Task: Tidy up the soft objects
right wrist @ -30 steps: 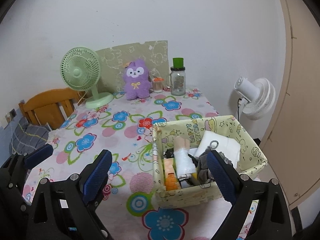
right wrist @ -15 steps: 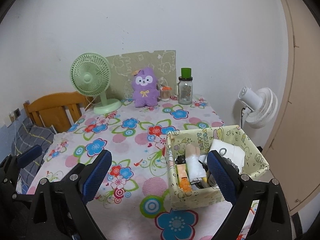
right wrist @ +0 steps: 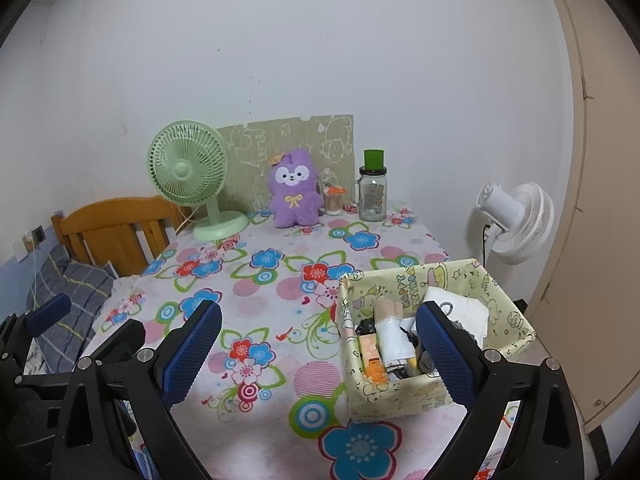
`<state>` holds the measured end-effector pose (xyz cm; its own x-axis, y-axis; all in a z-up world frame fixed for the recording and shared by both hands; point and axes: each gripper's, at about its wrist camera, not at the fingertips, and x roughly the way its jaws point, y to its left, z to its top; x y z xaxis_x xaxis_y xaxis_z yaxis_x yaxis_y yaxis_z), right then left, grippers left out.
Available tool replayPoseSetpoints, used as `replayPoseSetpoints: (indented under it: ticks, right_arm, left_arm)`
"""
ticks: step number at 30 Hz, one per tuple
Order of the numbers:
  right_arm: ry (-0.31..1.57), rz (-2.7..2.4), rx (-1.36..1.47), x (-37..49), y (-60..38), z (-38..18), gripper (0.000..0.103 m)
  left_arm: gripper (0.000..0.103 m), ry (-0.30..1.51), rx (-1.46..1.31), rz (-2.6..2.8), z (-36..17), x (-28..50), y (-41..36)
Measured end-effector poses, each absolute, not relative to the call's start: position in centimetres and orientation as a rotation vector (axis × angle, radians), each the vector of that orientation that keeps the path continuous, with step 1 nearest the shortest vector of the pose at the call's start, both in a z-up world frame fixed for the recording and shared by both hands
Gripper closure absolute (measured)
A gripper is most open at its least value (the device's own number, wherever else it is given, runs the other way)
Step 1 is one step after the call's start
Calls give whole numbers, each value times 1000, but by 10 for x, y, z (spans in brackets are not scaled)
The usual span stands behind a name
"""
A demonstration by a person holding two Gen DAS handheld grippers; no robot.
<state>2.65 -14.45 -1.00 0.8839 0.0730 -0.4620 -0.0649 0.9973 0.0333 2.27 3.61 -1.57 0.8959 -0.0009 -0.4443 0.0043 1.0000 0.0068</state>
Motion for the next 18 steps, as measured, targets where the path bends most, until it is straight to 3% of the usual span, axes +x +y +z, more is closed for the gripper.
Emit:
replayPoseSetpoints:
  ticks: [18]
  right_arm:
    - [468, 60, 30, 19, -153, -7, 3]
  left_arm:
    - [0, 443, -8, 12, -11, 18, 39]
